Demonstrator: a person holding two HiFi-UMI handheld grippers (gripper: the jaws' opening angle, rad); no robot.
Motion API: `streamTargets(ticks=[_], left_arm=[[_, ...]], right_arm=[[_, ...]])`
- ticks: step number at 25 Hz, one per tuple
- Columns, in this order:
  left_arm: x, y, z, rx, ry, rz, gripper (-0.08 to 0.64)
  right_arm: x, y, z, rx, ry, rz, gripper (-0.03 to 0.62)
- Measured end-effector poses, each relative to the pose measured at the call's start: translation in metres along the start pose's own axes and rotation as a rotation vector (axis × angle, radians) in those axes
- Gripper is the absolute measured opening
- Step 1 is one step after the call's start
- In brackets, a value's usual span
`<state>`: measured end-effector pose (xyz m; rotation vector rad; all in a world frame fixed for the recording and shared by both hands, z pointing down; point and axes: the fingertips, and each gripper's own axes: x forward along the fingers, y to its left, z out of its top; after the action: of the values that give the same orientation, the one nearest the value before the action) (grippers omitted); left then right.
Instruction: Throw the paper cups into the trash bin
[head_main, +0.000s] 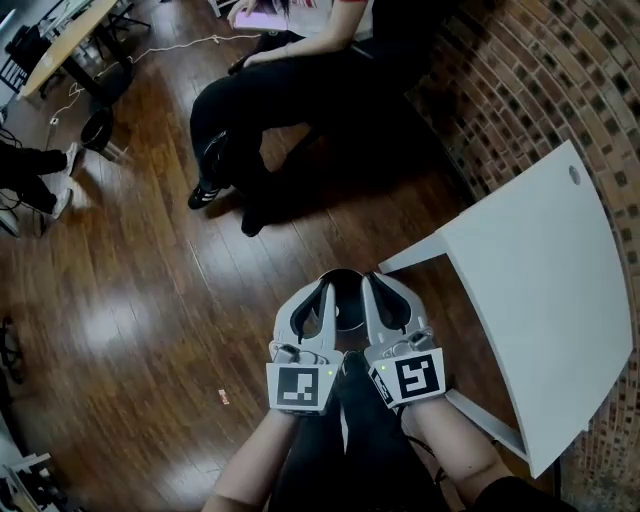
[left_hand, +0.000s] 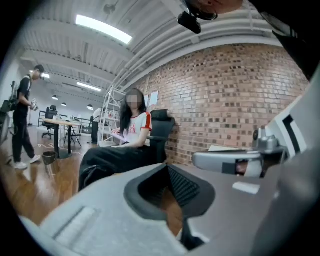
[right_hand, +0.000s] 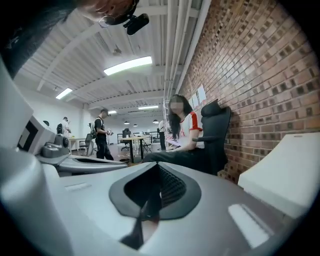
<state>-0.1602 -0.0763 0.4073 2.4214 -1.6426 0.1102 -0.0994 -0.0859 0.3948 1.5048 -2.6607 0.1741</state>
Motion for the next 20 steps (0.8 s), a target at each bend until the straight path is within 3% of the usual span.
streamTargets(ticks=[9,20], left_arm=[[-0.03,-0.008,0.103,0.017,-0.122,0.021,0.005],[-0.076,-0.027,0.154,0.061,-0.155,0.006,0.005]], right_arm=[[-0.021,0.011,0.105,-0.029,-0.15,0.013,0.008],[-0.045,0.039,0.171,-0.095,-0.201,0.069,0.006]])
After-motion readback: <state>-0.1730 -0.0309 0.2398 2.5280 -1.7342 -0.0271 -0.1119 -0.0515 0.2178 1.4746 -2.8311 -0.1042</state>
